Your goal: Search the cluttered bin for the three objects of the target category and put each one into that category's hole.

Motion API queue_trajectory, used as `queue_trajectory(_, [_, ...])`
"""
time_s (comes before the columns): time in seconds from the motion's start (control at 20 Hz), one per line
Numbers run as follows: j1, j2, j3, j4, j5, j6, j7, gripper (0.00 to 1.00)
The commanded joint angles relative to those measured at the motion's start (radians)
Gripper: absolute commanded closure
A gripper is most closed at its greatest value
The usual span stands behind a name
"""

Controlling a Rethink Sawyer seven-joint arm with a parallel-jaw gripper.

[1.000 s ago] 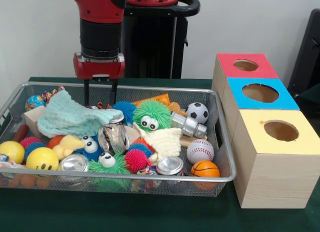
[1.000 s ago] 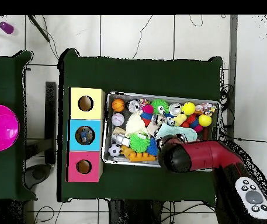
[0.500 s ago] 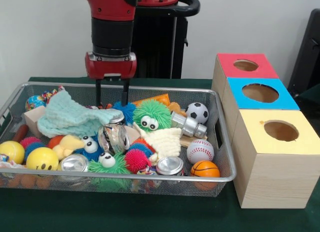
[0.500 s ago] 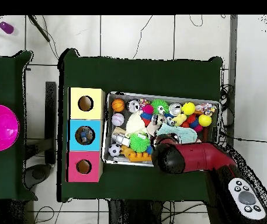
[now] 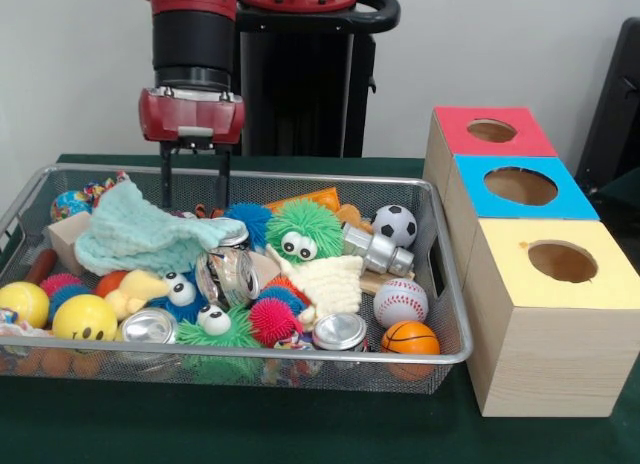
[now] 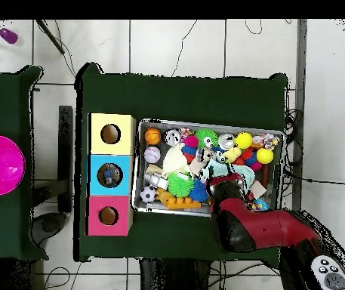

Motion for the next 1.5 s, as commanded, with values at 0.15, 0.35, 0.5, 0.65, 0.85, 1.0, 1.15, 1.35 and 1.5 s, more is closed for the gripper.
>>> queue_trajectory(0.15, [-0.004,0.041,-0.074,0.044,-0.093,-0.164,0.089,0.00])
queue_trajectory(0.35, [0.000,0.047,-0.079,0.038,-0.107,-0.177,0.099,0.00])
queue_trajectory(0.5, [-0.008,0.044,-0.065,0.034,-0.123,-0.170,0.110,0.00])
queue_trajectory(0.65, [-0.005,0.050,-0.065,0.026,-0.130,-0.174,0.112,0.00])
queue_trajectory(0.85, [-0.016,0.057,-0.051,0.008,-0.160,-0.199,0.109,0.00])
queue_trajectory(1.0, [-0.030,0.105,-0.061,-0.046,-0.196,-0.223,0.081,0.00])
queue_trajectory(1.15, [-0.077,0.152,0.003,-0.095,-0.273,-0.177,0.113,0.00])
queue_trajectory(1.35, [-0.103,0.170,0.069,-0.123,-0.315,-0.094,0.148,0.00])
queue_trajectory(1.5, [-0.136,0.181,0.137,-0.125,-0.290,0.055,0.136,0.00])
